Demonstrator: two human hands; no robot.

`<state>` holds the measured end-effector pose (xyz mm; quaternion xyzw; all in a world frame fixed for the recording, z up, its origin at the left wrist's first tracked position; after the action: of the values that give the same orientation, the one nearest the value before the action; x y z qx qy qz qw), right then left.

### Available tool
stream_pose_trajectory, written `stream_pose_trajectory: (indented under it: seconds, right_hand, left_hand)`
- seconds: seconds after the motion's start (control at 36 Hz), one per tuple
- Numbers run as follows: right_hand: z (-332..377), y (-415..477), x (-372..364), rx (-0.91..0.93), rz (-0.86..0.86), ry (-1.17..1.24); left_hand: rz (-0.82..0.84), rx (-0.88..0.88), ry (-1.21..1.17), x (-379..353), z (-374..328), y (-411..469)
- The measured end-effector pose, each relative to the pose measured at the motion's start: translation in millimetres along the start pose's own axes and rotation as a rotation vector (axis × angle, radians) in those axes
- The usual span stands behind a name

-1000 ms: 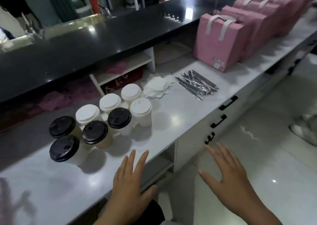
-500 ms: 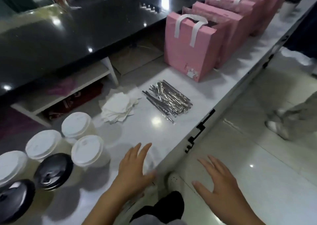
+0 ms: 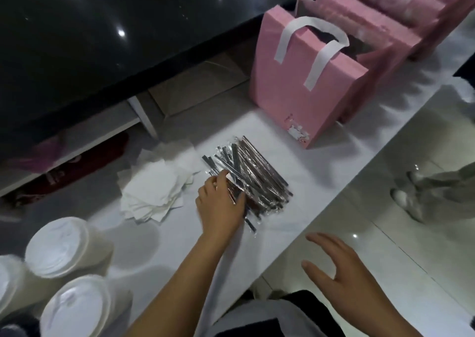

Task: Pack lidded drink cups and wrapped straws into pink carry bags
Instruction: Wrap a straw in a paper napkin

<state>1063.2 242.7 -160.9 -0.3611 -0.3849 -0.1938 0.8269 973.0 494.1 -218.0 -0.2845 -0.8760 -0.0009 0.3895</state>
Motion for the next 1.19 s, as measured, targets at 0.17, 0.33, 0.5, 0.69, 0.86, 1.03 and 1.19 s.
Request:
stream_pose_trajectory:
  seconds: [0.17, 0.33, 0.5, 0.69, 0.86, 1.03, 1.19]
  right_hand:
    - [15, 43, 5, 0.099, 0.064, 0.039]
    - [44, 92, 6, 0.317, 0.132, -0.013]
    - [74, 126, 17, 0.472, 0.263, -0.031]
    - [97, 146, 34, 0.6, 0.347, -0.015]
    - [96, 153, 30, 0.635, 0.436, 0.04]
    - [92, 158, 26, 0.674, 0.516, 0.101]
    - [88, 164, 34, 0.639, 0.52, 0.195]
  left_hand:
    - [0.036, -0.002, -0.133, 11, 9, -2]
    - [-0.011, 0.092, -0.183, 30, 28, -10]
    - [-0.189, 0.384, -0.391, 43, 47, -29]
    - [-0.409, 0.479, -0.556, 62, 43, -61]
    - [-0.53, 0.572, -0.621, 61, 44, -82]
    - [-0.621, 0.617, -0.647, 61, 32, -91]
    - [-0.674, 0.569, -0.789, 53, 9, -83]
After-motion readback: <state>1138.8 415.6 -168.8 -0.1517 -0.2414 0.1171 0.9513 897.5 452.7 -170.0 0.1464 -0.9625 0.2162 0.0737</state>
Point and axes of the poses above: each hand's wrist, its own y-axis towards the middle knuckle, its own x-axis out of the back of the hand, z = x × y, the point moved 7 cm from there along y, towards the middle knuckle, and after that the axes turned 10 degrees about -y, right-handed, at the moved point
